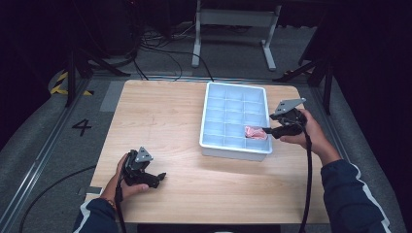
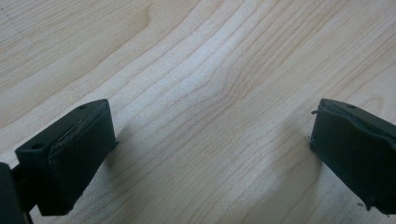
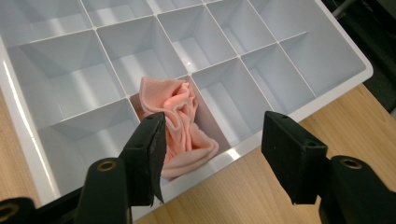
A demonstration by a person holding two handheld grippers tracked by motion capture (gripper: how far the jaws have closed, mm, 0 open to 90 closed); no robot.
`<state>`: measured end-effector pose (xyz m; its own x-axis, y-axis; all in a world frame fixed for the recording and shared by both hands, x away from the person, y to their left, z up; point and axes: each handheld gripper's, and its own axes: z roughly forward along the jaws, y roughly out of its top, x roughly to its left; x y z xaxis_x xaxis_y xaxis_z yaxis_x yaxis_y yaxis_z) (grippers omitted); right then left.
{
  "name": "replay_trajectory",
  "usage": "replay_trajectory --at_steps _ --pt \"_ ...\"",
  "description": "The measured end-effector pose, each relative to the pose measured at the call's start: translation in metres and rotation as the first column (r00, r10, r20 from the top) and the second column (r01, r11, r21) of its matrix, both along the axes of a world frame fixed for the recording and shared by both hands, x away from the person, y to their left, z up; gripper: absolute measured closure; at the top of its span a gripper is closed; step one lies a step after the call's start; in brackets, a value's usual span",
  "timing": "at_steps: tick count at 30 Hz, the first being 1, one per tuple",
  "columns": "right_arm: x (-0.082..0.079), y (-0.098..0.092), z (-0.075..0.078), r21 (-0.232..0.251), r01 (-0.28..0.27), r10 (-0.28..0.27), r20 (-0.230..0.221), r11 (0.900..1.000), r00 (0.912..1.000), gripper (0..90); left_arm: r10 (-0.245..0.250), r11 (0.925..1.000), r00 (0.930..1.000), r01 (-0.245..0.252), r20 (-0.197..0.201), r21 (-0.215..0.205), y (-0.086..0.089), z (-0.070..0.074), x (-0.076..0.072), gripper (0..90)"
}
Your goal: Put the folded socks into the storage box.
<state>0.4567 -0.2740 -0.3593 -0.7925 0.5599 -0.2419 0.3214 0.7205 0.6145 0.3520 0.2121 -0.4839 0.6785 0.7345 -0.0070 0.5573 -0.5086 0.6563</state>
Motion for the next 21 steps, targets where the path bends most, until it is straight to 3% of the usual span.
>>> replay_trajectory --at_steps 13,21 --pt "-0.019 -0.018 0.011 0.063 0.044 -0.044 0.014 0.997 0.9989 34.7 0.0 1.0 1.0 0.0 0.0 0.0 0.0 0.0 0.0 0.3" --pt "-0.035 -0.024 0.003 0.041 0.051 -0.052 0.026 0.998 0.9983 34.3 0.0 1.0 1.0 0.0 0.0 0.0 0.0 0.0 0.0 0.3"
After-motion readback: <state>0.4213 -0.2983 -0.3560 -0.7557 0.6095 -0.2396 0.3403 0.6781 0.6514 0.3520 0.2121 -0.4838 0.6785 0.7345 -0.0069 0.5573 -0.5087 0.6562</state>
